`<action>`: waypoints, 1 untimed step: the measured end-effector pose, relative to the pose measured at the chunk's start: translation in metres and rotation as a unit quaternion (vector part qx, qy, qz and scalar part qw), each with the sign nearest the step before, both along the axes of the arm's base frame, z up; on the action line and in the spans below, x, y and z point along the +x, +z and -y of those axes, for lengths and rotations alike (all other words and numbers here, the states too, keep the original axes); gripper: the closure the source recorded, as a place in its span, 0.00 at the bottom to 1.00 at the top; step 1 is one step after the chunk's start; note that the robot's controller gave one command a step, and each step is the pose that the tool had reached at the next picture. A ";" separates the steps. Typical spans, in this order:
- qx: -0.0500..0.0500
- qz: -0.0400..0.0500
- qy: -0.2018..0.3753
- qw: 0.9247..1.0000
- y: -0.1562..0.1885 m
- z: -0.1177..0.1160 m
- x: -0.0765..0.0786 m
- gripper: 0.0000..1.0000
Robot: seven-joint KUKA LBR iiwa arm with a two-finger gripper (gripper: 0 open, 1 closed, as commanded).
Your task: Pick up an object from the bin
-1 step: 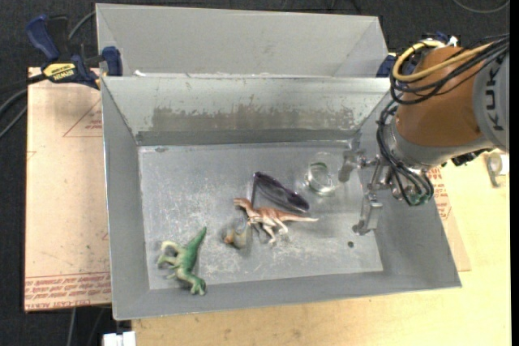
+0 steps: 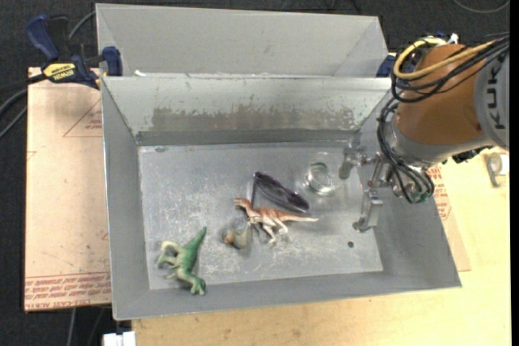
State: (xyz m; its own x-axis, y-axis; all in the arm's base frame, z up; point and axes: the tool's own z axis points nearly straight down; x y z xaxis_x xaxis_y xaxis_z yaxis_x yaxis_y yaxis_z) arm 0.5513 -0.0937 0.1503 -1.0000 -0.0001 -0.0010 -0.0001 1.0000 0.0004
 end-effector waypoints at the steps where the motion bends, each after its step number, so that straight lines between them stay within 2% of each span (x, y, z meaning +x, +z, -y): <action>1: 0.001 -0.002 0.039 0.999 -0.077 -0.075 -0.010 0.00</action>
Offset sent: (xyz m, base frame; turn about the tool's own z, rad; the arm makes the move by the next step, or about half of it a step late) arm -0.0331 0.0795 -0.0803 -0.1246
